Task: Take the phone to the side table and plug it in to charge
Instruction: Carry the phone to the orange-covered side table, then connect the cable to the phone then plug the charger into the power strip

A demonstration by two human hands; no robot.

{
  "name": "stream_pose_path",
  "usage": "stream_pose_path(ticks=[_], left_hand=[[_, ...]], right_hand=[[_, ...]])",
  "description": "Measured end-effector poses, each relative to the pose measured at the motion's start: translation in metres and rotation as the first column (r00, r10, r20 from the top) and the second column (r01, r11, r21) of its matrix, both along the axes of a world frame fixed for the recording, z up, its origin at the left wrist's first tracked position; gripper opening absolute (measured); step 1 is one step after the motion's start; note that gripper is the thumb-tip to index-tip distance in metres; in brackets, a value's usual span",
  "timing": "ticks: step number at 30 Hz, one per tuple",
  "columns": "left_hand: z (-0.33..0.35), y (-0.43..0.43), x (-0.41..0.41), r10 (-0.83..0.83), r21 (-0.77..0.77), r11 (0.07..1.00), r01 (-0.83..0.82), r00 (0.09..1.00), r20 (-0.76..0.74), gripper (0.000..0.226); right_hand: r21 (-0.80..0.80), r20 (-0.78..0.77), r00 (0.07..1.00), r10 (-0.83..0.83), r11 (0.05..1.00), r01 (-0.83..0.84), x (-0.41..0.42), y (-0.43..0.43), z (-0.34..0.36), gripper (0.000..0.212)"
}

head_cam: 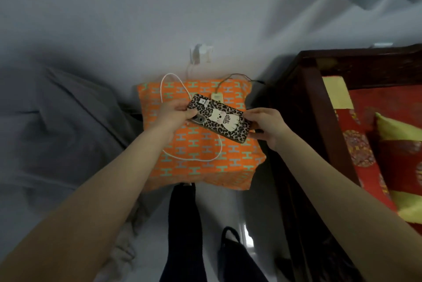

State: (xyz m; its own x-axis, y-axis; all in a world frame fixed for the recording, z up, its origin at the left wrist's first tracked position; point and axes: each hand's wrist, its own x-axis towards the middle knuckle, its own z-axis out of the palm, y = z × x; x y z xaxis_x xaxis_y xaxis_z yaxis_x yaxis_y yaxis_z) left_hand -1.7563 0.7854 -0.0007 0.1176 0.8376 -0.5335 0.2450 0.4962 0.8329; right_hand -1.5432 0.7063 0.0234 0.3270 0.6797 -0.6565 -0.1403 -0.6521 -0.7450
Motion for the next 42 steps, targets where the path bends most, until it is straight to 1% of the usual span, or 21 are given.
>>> stream_pose_path(ticks=[2, 5, 10, 11, 13, 14, 16, 18, 20, 23, 26, 29, 31, 33, 34, 36, 37, 39, 40, 41, 42], left_hand=[[-0.012, 0.03, 0.005, -0.023, -0.015, 1.0, 0.023, 1.0, 0.013, 0.044], [-0.024, 0.063, 0.01, -0.077, -0.015, 0.997, 0.077, 0.996, 0.043, 0.04], [-0.048, 0.095, 0.014, -0.104, -0.047, 0.993, 0.108, 0.992, 0.077, 0.031], [-0.054, 0.099, 0.014, -0.077, -0.064, 0.994, 0.084, 0.992, 0.102, 0.031], [-0.066, 0.105, 0.012, 0.084, -0.183, 0.982, -0.042, 0.97, 0.228, 0.036], [-0.07, 0.105, 0.01, 0.198, -0.275, 0.955, -0.11, 0.928, 0.315, 0.038], [-0.081, 0.104, 0.009, 0.384, -0.436, 0.883, -0.174, 0.803, 0.456, 0.035], [-0.092, 0.099, 0.01, 0.487, -0.504, 0.838, -0.21, 0.705, 0.515, 0.03], [-0.1, 0.092, 0.013, 0.517, -0.519, 0.826, -0.219, 0.662, 0.543, 0.036], [-0.113, 0.086, 0.015, 0.472, -0.484, 0.855, -0.189, 0.672, 0.571, 0.045], [-0.126, 0.089, 0.013, 0.411, -0.426, 0.887, -0.18, 0.728, 0.549, 0.046], [-0.142, 0.093, 0.006, 0.43, -0.455, 0.868, -0.199, 0.758, 0.49, 0.039], [-0.153, 0.1, -0.005, 0.462, -0.474, 0.853, -0.217, 0.736, 0.495, 0.053], [-0.163, 0.11, -0.022, 0.49, -0.473, 0.845, -0.25, 0.716, 0.497, 0.067], [-0.167, 0.114, -0.03, 0.503, -0.469, 0.841, -0.269, 0.708, 0.495, 0.066], [-0.177, 0.12, -0.045, 0.521, -0.451, 0.838, -0.307, 0.694, 0.496, 0.048], [-0.18, 0.121, -0.05, 0.527, -0.439, 0.838, -0.325, 0.691, 0.495, 0.037], [-0.184, 0.124, -0.058, 0.537, -0.429, 0.834, -0.346, 0.687, 0.49, 0.031], [-0.183, 0.125, -0.059, 0.541, -0.432, 0.832, -0.349, 0.686, 0.486, 0.031], [-0.183, 0.125, -0.06, 0.548, -0.438, 0.826, -0.354, 0.685, 0.48, 0.031], [-0.183, 0.124, -0.06, 0.56, -0.447, 0.818, -0.362, 0.68, 0.474, 0.031]], right_hand=[[-0.013, 0.006, 0.998, -0.056, 0.998, 0.057, -0.001, 0.02, -0.011, 0.011], [-0.025, 0.006, 0.993, -0.12, 0.992, 0.12, -0.001, 0.041, -0.024, 0.019], [-0.027, 0.003, 0.987, -0.158, 0.987, 0.158, -0.002, 0.067, -0.046, 0.008], [-0.02, -0.004, 0.987, -0.161, 0.987, 0.161, -0.003, 0.071, -0.051, 0.006], [0.0, -0.023, 0.985, -0.169, 0.986, 0.169, -0.005, 0.08, -0.06, 0.006], [0.017, -0.033, 0.985, -0.17, 0.985, 0.17, -0.008, 0.083, -0.064, 0.006], [0.048, -0.058, 0.982, -0.182, 0.982, 0.185, -0.014, 0.091, -0.074, 0.006], [0.082, -0.091, 0.978, -0.187, 0.978, 0.194, -0.024, 0.097, -0.083, 0.006], [0.098, -0.121, 0.976, -0.179, 0.977, 0.191, -0.035, 0.099, -0.091, 0.006], [0.087, -0.144, 0.975, -0.17, 0.979, 0.184, -0.048, 0.101, -0.108, 0.005], [0.092, -0.149, 0.975, -0.163, 0.98, 0.177, -0.058, 0.104, -0.125, 0.004], [0.12, -0.158, 0.983, -0.092, 0.987, 0.112, -0.067, 0.108, -0.14, 0.003], [0.142, -0.154, 0.988, -0.031, 0.988, 0.053, -0.066, 0.111, -0.15, 0.005], [0.171, -0.098, 0.995, -0.025, 0.984, 0.042, -0.059, 0.114, -0.162, 0.007], [0.17, -0.035, 0.998, -0.042, 0.984, 0.048, -0.055, 0.116, -0.169, 0.006], [0.122, 0.146, 0.988, -0.05, 0.992, 0.032, -0.05, 0.123, -0.182, 0.008], [0.095, 0.259, 0.966, -0.013, 0.995, -0.012, -0.049, 0.126, -0.188, 0.012], [0.059, 0.474, 0.872, 0.122, 0.984, -0.169, -0.05, 0.133, -0.2, 0.012], [0.036, 0.567, 0.802, 0.187, 0.967, -0.25, -0.052, 0.136, -0.205, 0.009], [-0.002, 0.651, 0.718, 0.248, 0.946, -0.325, -0.055, 0.138, -0.208, 0.005], [-0.06, 0.738, 0.603, 0.303, 0.92, -0.387, -0.057, 0.139, -0.212, 0.006]])
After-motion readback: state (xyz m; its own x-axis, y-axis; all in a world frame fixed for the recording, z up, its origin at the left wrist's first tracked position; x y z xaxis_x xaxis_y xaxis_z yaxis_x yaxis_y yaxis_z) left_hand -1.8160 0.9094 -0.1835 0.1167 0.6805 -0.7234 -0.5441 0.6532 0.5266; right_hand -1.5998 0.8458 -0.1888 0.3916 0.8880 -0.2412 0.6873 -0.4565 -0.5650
